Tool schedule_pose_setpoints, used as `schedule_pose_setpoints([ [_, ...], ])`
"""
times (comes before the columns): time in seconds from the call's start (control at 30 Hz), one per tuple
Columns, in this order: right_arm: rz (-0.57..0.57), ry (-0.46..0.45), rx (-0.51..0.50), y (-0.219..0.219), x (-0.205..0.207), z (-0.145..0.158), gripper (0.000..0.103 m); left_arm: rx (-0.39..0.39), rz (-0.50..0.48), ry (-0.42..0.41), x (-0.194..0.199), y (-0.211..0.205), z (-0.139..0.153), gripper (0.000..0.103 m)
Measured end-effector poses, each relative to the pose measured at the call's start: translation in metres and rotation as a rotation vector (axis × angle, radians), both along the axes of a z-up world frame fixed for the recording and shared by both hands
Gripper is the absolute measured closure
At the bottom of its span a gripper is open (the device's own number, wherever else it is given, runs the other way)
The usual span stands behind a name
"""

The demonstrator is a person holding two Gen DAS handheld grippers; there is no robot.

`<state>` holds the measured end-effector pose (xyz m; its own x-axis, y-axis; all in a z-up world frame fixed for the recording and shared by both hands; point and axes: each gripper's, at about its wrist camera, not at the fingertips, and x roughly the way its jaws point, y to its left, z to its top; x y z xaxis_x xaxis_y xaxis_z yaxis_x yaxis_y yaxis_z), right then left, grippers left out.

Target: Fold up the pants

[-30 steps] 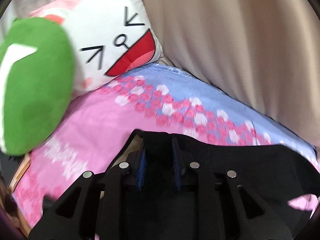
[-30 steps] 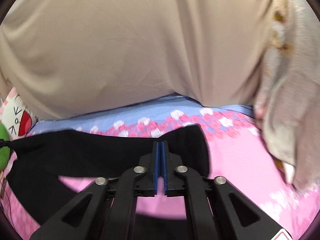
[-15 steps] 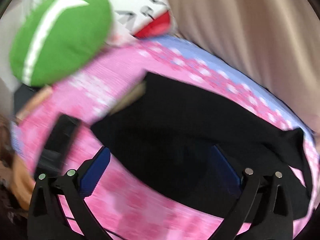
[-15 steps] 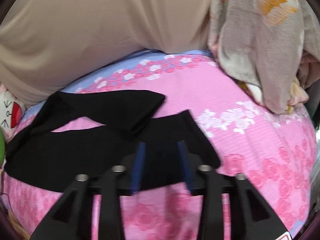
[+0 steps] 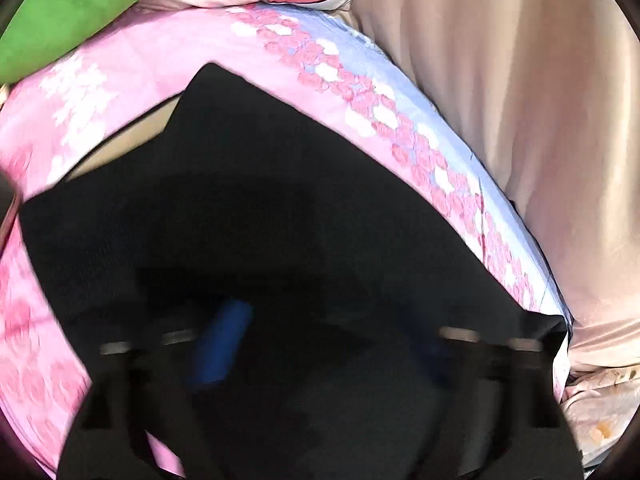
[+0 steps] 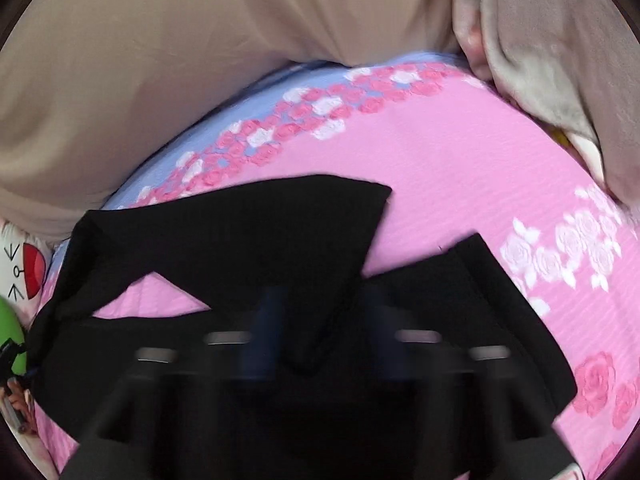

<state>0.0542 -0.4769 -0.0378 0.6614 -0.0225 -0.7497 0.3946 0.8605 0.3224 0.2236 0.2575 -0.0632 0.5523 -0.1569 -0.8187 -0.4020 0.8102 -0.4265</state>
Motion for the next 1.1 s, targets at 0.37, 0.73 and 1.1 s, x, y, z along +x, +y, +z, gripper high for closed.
schedule_pose_setpoints([
  [0.37, -0.075, -0.001, -0.245, -0.033, -0.075, 0.068, 0.096, 0.139, -0.003, -0.029, -0.032, 0.038, 0.042, 0.089],
  [0.73, -0.14, -0.013, -0.3, 0.013, -0.101, 0.054, 0.06, 0.306, 0.029, -0.02, -0.094, 0.054, 0.046, 0.031],
  [1.1, 0.157, -0.064, -0.151, 0.175, -0.069, 0.034, 0.058, 0.079, -0.064, 0.065, -0.044, 0.061, -0.001, 0.089],
])
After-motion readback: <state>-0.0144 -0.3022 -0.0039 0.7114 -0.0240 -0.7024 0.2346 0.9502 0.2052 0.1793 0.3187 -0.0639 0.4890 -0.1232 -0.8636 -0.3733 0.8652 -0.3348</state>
